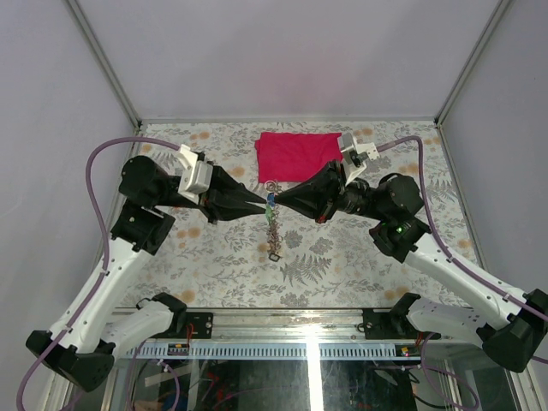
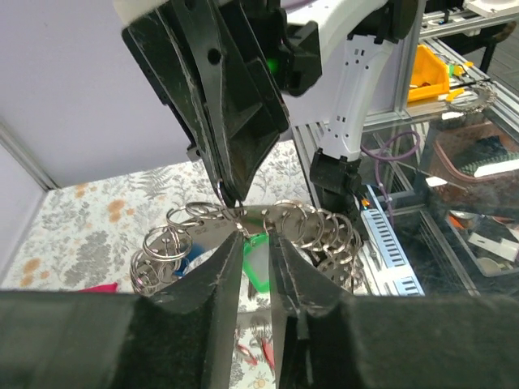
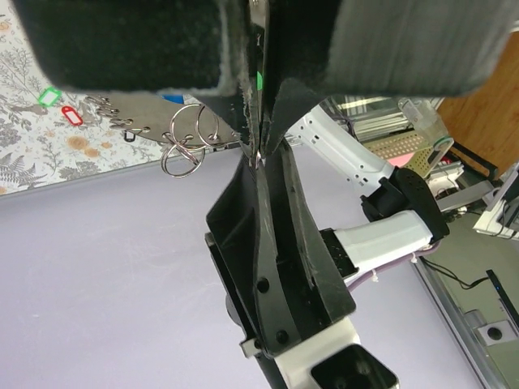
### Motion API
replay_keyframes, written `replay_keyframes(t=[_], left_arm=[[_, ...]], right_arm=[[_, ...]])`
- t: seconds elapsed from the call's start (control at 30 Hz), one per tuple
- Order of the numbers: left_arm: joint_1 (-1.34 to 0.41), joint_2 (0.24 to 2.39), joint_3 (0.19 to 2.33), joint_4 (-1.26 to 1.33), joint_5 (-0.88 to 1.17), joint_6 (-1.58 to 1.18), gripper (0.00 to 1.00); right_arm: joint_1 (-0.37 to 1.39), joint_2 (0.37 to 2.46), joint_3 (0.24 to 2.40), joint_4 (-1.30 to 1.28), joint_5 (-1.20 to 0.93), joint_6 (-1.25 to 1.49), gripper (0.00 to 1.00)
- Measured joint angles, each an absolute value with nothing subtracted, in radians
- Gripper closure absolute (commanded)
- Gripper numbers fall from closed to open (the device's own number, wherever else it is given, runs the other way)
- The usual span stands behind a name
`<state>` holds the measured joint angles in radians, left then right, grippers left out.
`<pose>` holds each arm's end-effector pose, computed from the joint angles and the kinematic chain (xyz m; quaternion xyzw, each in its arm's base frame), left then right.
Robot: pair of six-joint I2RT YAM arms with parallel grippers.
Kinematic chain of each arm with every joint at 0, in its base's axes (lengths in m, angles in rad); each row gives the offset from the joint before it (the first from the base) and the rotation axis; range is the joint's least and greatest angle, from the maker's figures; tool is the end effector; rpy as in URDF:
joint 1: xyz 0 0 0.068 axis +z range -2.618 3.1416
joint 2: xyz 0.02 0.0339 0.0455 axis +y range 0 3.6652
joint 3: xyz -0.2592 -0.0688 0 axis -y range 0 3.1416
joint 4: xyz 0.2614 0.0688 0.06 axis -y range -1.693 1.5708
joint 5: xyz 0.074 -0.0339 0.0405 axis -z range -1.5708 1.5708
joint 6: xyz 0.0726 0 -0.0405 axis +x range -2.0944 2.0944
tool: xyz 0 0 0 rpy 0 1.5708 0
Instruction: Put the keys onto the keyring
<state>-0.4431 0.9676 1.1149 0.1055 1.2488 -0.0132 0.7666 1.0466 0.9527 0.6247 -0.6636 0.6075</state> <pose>0.1662 -0.1551 0.4489 0.5575 0.3868 -0.4938 0.5438 0.1629 0.2190 0.4395 -0.3191 0.4458 0.6455 0.5317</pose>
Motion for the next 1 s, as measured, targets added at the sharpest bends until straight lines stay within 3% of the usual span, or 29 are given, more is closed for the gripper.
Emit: replay_keyframes(t=[0.53,1.0], left_arm=[[-0.462,0.879,0.985,0.517,1.111,-0.35,0.7],[-0.576,0.934,0.975,0.599,1.045,-0.405,0.69]], right_arm=[[0.767,0.964,0.888,0.704,-0.673,0.464,1.0],[0.767,0.961,0.889,0.703,-0.702,0.41,1.0]])
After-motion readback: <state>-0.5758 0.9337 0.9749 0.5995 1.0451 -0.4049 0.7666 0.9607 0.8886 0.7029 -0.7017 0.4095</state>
